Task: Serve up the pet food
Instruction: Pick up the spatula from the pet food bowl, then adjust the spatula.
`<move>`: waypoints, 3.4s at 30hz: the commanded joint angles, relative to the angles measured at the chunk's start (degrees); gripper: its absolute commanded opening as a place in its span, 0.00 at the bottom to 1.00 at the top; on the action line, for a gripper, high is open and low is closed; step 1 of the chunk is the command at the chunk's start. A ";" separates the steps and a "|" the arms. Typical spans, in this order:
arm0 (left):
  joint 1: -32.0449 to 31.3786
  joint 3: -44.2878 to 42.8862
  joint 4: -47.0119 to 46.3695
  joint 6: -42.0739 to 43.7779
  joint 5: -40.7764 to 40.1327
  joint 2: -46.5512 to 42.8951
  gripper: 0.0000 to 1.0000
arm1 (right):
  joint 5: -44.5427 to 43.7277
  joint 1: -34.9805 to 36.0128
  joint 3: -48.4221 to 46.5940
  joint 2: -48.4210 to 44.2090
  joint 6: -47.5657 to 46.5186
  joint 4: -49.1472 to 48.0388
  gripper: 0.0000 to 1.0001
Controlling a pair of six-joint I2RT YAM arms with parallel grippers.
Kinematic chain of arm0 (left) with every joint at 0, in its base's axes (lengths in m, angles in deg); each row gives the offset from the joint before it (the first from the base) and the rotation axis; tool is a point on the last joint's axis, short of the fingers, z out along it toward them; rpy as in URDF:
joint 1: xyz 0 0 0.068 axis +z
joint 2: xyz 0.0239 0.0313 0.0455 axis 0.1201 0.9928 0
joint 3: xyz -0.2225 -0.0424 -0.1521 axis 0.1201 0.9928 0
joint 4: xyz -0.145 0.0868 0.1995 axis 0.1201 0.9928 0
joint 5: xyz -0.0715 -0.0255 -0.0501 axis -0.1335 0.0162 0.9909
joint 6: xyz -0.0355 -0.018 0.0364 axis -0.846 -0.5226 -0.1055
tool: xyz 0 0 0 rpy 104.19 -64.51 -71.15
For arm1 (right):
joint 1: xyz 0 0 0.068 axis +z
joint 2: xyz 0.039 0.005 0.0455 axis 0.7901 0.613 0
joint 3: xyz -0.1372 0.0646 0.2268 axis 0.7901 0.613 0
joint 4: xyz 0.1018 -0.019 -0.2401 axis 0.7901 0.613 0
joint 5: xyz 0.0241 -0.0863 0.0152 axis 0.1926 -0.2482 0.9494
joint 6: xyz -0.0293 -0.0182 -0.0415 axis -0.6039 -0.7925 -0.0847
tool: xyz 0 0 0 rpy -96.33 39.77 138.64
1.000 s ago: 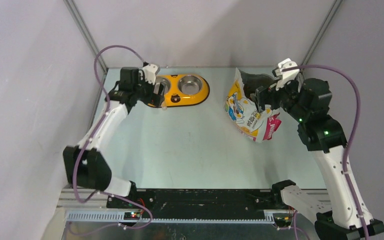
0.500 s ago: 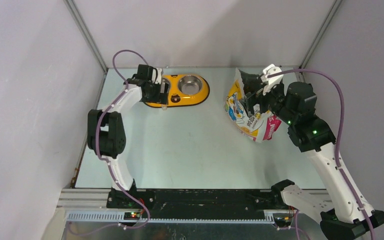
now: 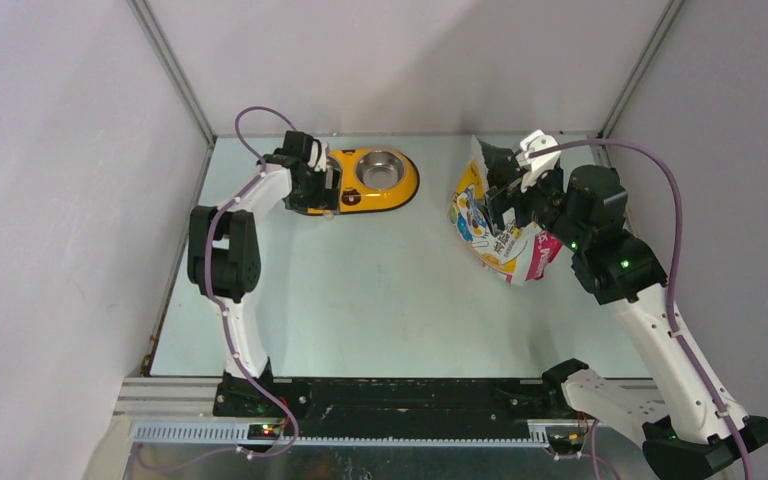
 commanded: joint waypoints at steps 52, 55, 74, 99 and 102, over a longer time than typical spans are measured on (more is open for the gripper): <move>3.03 3.87 -0.95 4.83 6.21 -14.08 0.00 | -0.49 0.33 0.11 0.10 -0.43 -2.93 1.00; 3.01 4.97 -0.23 7.27 7.88 -17.82 0.00 | -0.08 0.38 0.12 0.06 -0.99 -3.12 0.99; 1.73 29.55 -1.18 28.87 19.90 -51.03 0.00 | 20.24 2.57 -15.85 13.91 5.84 4.53 1.00; -9.04 48.90 -6.46 36.75 20.44 -73.49 0.00 | 22.66 14.79 -33.43 42.52 9.08 16.23 0.88; -9.53 48.78 -5.90 37.09 20.73 -73.04 0.00 | 23.21 14.65 -35.37 42.77 8.80 17.23 0.85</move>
